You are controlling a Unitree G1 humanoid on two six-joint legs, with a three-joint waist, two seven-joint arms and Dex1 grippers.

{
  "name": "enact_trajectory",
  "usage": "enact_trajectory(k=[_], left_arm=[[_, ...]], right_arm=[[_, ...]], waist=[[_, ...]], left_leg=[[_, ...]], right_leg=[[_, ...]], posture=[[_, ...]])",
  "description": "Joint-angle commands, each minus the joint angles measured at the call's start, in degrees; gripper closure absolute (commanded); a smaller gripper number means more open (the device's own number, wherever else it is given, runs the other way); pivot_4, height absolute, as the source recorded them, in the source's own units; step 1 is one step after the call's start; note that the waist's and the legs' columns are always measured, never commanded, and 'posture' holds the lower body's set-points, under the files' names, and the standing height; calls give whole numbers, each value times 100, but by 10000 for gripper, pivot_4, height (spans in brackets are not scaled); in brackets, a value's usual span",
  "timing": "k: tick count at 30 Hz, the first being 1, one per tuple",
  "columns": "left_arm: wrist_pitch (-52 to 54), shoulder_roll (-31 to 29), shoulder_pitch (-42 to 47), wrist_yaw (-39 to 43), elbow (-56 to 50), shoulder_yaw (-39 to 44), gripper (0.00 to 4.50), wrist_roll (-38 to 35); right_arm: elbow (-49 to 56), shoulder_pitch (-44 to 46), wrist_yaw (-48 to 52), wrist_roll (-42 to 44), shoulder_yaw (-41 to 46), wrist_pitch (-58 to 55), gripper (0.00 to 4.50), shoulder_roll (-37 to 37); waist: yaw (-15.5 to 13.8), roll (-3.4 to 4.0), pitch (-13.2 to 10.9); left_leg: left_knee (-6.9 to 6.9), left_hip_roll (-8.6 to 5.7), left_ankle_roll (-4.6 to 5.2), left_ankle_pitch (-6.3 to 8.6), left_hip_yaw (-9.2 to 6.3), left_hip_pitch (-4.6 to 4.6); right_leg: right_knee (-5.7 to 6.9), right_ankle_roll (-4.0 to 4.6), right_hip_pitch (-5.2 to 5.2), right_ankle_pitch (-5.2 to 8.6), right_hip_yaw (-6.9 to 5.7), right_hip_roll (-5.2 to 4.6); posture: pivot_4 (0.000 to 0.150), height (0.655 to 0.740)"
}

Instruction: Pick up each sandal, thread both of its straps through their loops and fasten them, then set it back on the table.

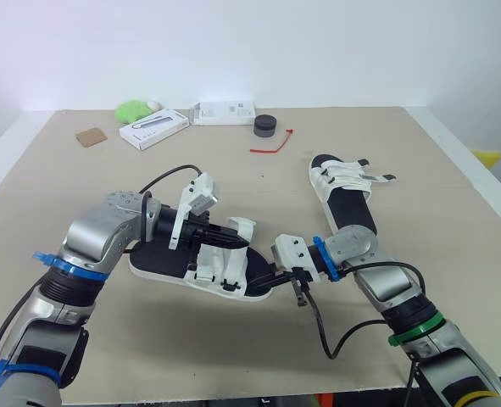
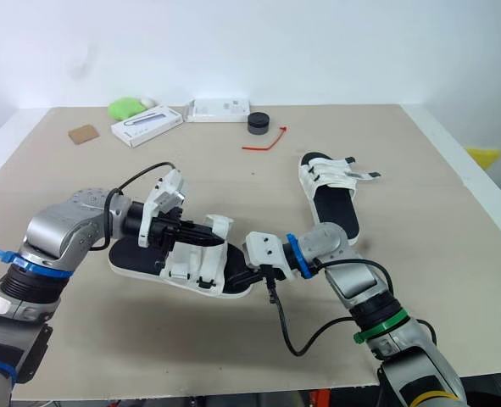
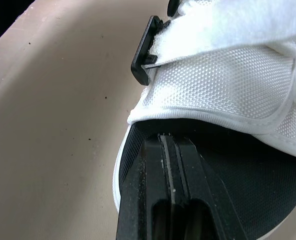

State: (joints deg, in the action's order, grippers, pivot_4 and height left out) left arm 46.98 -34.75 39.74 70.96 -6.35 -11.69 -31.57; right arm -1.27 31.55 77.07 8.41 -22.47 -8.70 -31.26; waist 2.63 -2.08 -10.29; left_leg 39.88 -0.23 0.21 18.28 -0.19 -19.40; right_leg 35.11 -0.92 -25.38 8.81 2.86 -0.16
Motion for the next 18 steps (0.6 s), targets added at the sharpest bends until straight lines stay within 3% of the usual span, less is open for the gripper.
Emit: enact_trajectory(k=[1, 18], left_arm=[[-6, -112, -133, -54, -370, 171, 44164, -127], [-879, -169, -348, -103, -98, -14, 44164, 399]], right_arm=[[-5, 5, -3, -57, -34, 10, 45000, -20], [26, 20, 25, -52, -30, -39, 45000, -30]], waist=[[0, 0, 0], [0, 0, 0]], left_leg=[[0, 0, 0, 0, 0, 0], [-2, 0, -1, 0, 0, 1]], right_leg=[[0, 0, 0, 0, 0, 0], [0, 3, 0, 1, -2, 1]], posture=[[1500, 7400], [1500, 7400]])
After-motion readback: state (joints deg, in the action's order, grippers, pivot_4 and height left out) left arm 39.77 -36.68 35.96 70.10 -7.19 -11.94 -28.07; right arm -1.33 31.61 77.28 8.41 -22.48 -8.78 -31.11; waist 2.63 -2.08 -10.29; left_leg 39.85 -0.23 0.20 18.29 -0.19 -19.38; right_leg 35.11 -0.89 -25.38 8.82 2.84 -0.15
